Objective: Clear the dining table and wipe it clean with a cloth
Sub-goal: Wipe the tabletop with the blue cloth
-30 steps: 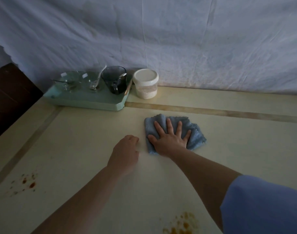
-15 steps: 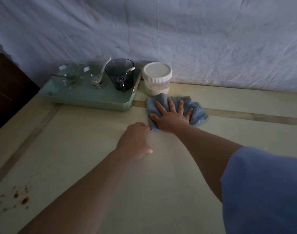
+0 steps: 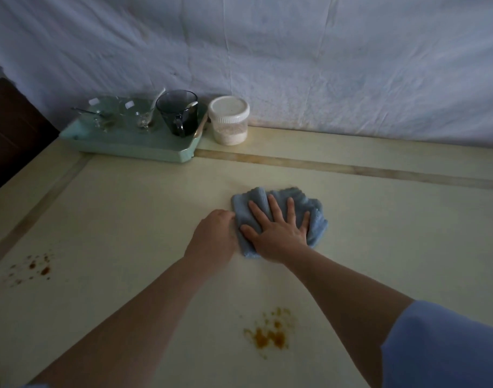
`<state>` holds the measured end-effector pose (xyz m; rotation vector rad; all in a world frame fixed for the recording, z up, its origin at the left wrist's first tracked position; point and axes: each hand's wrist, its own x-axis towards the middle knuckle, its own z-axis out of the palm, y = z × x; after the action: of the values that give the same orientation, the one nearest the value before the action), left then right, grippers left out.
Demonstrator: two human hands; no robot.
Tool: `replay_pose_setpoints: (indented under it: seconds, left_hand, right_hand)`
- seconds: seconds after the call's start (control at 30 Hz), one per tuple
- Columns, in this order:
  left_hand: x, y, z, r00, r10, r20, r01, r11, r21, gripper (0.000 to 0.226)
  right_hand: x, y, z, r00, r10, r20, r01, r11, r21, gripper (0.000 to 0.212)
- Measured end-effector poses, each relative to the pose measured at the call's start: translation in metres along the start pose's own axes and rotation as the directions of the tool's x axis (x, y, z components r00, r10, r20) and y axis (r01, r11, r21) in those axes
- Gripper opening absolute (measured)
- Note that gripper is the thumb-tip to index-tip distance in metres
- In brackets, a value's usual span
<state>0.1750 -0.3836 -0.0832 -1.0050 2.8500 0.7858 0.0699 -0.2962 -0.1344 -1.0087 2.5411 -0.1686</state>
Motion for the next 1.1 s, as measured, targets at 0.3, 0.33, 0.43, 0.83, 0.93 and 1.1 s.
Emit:
replay_pose_setpoints:
  seconds: [0.3, 0.33, 0.43, 0.83, 0.93, 1.1]
  left_hand:
    - [-0.072, 0.059, 0.025, 0.997, 0.017, 0.074, -0.02, 0.999, 0.039, 0.05]
    - [-0.081, 0.062, 0.027, 0.996, 0.014, 0.088, -0.018, 0.999, 0.044, 0.05]
    - [-0.105, 0.054, 0.029, 0.996, -0.012, 0.087, 0.008, 0.999, 0.044, 0.051]
    - [-0.162, -0.061, -0.014, 0.992, -0.103, 0.076, 0.095, 0.99, 0.1, 0.049]
    - [-0.171, -0.077, -0.024, 0.993, -0.082, 0.083, 0.073, 0.992, 0.104, 0.041]
    - [-0.172, -0.067, -0.012, 0.986, -0.035, 0.162, 0.017, 0.994, 0.111, 0.046]
  right_hand:
    - [-0.112, 0.135, -0.009, 0.979, 0.204, 0.027, -0.205, 0.978, 0.042, 0.064]
    - [-0.122, 0.15, -0.01, 0.971, 0.238, 0.028, -0.239, 0.97, 0.05, 0.063]
    - [-0.139, 0.17, -0.011, 0.951, 0.311, 0.001, -0.309, 0.947, 0.091, 0.061]
    - [-0.156, -0.053, 0.05, 0.993, 0.049, 0.112, -0.069, 0.981, 0.183, 0.051]
    - [-0.163, -0.098, 0.073, 0.987, -0.057, 0.147, 0.033, 0.987, 0.16, 0.053]
    - [-0.166, -0.059, 0.065, 0.995, -0.04, 0.094, 0.028, 0.992, 0.125, 0.051]
